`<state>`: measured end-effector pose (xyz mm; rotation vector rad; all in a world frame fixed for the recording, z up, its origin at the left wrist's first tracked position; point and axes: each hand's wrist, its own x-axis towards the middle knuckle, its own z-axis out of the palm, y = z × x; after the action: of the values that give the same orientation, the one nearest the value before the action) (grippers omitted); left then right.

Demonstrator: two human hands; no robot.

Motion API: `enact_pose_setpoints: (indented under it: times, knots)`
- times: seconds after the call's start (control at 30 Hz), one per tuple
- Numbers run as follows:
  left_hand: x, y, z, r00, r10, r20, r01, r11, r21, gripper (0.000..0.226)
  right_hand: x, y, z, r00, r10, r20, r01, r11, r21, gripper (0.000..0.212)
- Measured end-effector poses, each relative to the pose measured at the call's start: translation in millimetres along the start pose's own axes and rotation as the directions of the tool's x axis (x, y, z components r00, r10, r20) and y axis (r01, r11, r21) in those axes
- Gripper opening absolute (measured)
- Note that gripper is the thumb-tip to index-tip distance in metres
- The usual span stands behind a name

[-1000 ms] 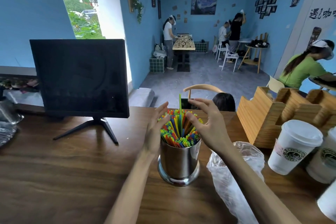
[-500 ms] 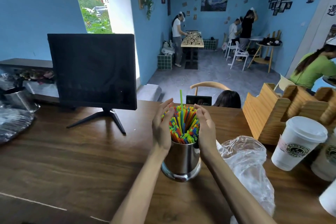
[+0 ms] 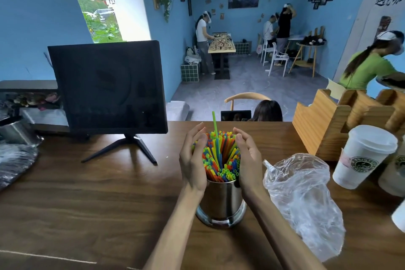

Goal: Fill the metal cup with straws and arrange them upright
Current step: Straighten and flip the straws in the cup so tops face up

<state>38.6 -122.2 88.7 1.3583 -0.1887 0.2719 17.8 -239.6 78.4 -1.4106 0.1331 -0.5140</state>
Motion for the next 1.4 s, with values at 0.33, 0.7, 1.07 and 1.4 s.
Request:
enact_pose_setpoints:
  times: [0.33, 0.7, 1.07, 1.4]
  knots:
    - [-1, -2, -6, 1.0, 0.001, 0.021, -0.001, 1.0, -0.001, 0.042, -9, -3, 5, 0.998, -0.018, -0.052, 0.017, 1.0, -0.026, 0.024]
    - [-5, 0, -13, 0.998, -0.017, 0.065, 0.022, 0.998, -0.064, 0.043, -16, 1, 8, 0.999, -0.003, -0.051, 0.002, 1.0, -0.024, 0.03]
    - [-1, 13, -32, 0.967, 0.052, 0.25, -0.073, 0.994, 0.075, 0.048, -15, -4, -8, 0.992, -0.107, 0.074, 0.12, 0.97, -0.211, 0.033]
    - [19, 34, -27, 0.889, 0.116, 0.444, -0.31, 0.864, 0.396, 0.034, -7, -10, -17, 0.954, -0.215, 0.207, 0.271, 0.915, -0.298, 0.021]
